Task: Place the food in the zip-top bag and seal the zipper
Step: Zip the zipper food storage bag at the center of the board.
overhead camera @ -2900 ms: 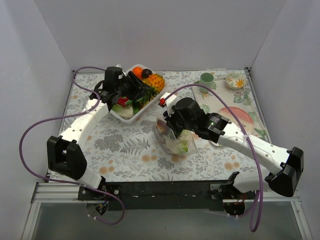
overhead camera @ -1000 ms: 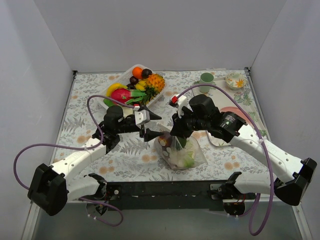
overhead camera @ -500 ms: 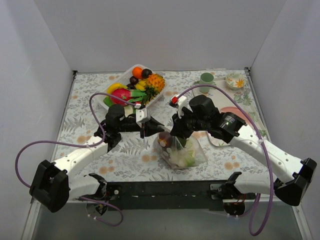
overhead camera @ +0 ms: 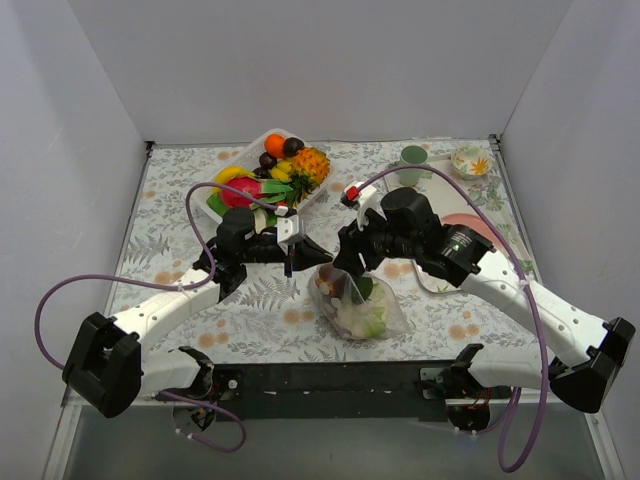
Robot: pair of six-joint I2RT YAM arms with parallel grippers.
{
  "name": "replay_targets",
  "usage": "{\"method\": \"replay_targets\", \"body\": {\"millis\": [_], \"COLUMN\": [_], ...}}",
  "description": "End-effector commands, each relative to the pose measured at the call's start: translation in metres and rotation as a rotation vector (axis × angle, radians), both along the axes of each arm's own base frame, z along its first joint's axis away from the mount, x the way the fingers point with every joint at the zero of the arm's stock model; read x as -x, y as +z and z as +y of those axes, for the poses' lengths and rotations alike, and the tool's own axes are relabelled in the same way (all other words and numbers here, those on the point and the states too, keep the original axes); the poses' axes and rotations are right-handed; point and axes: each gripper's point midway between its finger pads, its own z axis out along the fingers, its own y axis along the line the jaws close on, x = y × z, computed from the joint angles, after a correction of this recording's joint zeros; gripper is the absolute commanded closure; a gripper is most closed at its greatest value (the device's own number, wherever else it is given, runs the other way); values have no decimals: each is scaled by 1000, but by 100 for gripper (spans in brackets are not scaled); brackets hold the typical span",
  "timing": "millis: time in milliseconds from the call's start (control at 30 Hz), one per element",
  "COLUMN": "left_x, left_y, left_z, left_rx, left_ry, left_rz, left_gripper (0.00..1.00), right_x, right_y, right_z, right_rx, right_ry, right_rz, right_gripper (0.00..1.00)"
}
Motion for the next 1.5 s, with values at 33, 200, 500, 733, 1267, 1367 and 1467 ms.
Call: {"method": "replay_targets", "body": {"millis": [33,200,500,733,1267,1367,1467], "left_x": [-4,-15,-28,-44,-70,-74,-75], "left_y": [17,18,16,15,-3,-1,3], "left_z": [-1,-3,-10,-14,-16,-17,-18], "left_rx": [23,20,-6,-57,-151,-140,-131], "left_ry": [19,68,109,181,354,370,370], "left_rz": [-46,7,115,280,626,662,680], "left_gripper": [100,100,100,100,100,100,100], "right_x": [-15,-14,-16,-23,-52,-54,-55], "right_y": [32,19,12,4,18,17,16], "right_z": [-4,-6,-7,-8,-9,-7,-5], "right_rx": [-59,-16,7,46,89,99,108], "right_ry": [-62,-60,-74,-114,-240,-245,-243], "right_rz": [-108,-84,-77,-68,-118,-118,-119], "right_gripper": [41,48,55,64,69,69,69]}}
